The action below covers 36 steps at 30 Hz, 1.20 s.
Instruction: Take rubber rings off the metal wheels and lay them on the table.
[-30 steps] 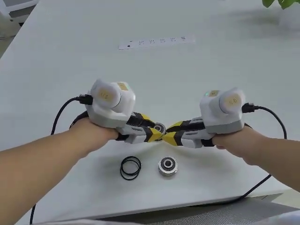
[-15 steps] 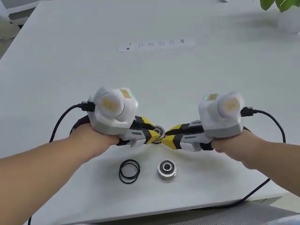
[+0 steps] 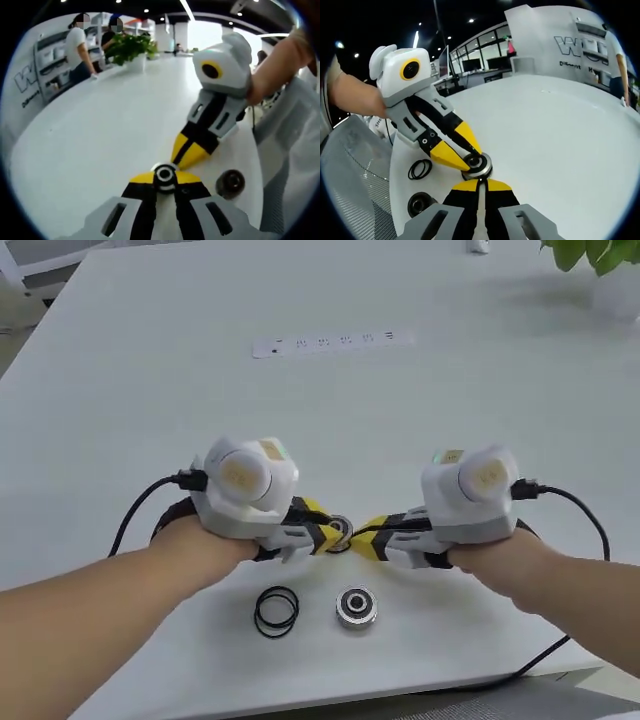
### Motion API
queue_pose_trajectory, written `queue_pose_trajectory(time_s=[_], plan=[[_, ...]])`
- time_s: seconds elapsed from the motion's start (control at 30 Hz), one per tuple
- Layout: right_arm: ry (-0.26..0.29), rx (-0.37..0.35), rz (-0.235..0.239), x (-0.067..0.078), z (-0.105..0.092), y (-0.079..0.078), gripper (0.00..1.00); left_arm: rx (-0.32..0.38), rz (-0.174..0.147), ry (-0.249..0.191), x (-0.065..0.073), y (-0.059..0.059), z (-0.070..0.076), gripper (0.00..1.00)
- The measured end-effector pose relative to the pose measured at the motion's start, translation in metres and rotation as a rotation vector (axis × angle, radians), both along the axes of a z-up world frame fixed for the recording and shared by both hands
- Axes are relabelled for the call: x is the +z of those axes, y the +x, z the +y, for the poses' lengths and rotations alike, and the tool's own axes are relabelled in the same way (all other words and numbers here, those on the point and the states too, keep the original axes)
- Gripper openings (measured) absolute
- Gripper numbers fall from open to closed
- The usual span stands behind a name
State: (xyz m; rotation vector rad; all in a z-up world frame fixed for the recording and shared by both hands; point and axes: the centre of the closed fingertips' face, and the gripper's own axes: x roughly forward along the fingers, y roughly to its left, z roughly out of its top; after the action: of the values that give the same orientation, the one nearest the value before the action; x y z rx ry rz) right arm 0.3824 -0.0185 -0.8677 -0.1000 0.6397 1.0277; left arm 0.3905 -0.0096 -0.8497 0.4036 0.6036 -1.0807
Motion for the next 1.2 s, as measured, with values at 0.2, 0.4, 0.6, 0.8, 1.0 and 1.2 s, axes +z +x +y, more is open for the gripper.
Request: queue_pose_trajectory(time_s=[0.2,0.4,0.6,0.8,1.0,1.2], plan=[[0.020,-0.049,0.039,0.000,-0.001,0.003,0.00,0.009,-0.005,0.003,-0.001,0.001,0.000,0.14],[0.081,-0.109,0.104,0.001,-0.002,0.004,0.00,-0.001,-0.025,0.015,-0.001,0.002,0.001,0.13],[0.146,-0.162,0.166,0.005,-0.002,0.002,0.00,0.000,-0.028,0.013,-0.001,0.002,0.000,0.13],[0.186,-0.190,0.195,0.008,-0.004,0.001,0.00,-0.004,-0.030,0.019,-0.001,0.002,0.000,0.13],[0.244,-0.241,0.215,0.014,-0.005,0.007,0.00,0.000,-0.028,0.018,-0.001,0.001,0.000,0.12],[0.297,-0.247,0.259,0.019,-0.004,0.005,0.00,-0.003,-0.026,0.019,-0.001,0.000,-0.001,0.12]])
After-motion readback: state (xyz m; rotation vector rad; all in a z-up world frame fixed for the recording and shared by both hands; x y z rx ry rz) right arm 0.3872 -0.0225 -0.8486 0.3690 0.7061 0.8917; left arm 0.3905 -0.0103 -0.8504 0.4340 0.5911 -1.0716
